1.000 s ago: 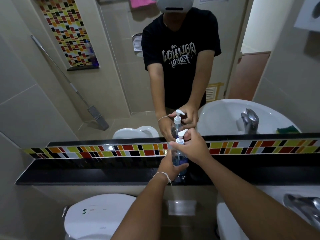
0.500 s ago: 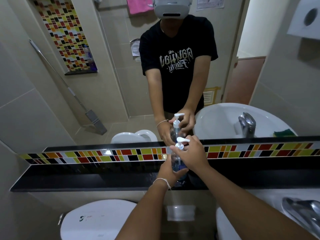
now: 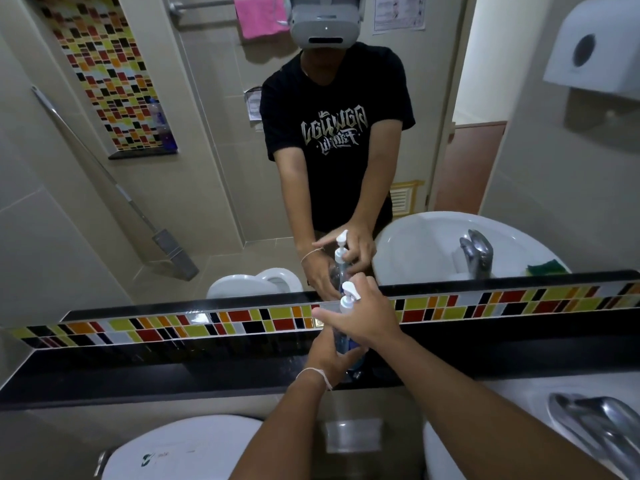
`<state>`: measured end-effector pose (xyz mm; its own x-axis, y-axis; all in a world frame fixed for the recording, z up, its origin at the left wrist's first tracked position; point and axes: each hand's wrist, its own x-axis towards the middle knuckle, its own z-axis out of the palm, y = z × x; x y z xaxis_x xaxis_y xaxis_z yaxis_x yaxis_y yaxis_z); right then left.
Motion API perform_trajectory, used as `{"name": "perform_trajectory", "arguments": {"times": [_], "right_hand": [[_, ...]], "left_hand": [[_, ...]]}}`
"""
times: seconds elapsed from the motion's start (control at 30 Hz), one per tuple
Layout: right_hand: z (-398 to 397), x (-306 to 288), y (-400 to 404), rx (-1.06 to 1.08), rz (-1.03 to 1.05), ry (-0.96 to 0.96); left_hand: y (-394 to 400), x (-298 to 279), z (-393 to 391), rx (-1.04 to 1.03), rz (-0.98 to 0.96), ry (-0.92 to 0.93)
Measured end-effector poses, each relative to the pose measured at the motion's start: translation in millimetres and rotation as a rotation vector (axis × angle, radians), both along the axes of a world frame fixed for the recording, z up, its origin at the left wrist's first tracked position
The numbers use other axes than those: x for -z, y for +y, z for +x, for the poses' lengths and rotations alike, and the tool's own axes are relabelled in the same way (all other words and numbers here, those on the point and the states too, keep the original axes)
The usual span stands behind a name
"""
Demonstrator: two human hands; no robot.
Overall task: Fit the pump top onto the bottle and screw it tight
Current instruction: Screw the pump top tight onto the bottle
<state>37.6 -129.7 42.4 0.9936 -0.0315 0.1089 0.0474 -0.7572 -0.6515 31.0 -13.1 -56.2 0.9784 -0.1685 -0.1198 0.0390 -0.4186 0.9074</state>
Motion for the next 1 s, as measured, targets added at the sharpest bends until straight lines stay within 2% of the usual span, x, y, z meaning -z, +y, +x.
{"name": "perform_trajectory", "arguments": {"times": [0.13,0.2,0.3,0.37,0.5,0.53,0.63,0.67,0.73,0.87,0.93,1.0], "right_hand": [[-7,17,-12,-0.183,0.285,-0.001],[-10,22,-11,-0.154,0.359,-0.021],[-7,18,3,0.119,0.293,-0.089],[-3,9,11,0.212,0.226,-0.045],[5,4,9,-0.023,-0.040,0.121],[5,7,6,-0.097,-0.006,0.140],[-6,15,-6,-0.233,0.330,0.271],[-8,20,-9,-0.239,0.407,0.274],[-9,28,-9,-0.216,0.463,0.161],[-7,28,7,0.022,0.398,-0.064],[0,23,8,0.043,0.341,-0.013],[9,16,3,-0.063,0.232,0.078]], "left_hand": [[6,4,1,-0.026,0.005,-0.023],[6,5,1,-0.021,0.005,-0.017],[4,2,1,-0.009,0.036,-0.039],[5,1,1,0.004,0.044,-0.038],[6,2,-1,-0.019,0.073,-0.033],[7,1,-1,-0.037,0.083,-0.040],[13,0,-4,-0.052,0.072,-0.024],[16,1,-4,-0.041,0.062,-0.022],[15,1,-3,-0.032,0.061,-0.017],[8,1,0,-0.058,0.148,-0.002],[10,1,-2,-0.006,0.139,-0.024],[14,1,-4,0.024,0.115,-0.025]]}}
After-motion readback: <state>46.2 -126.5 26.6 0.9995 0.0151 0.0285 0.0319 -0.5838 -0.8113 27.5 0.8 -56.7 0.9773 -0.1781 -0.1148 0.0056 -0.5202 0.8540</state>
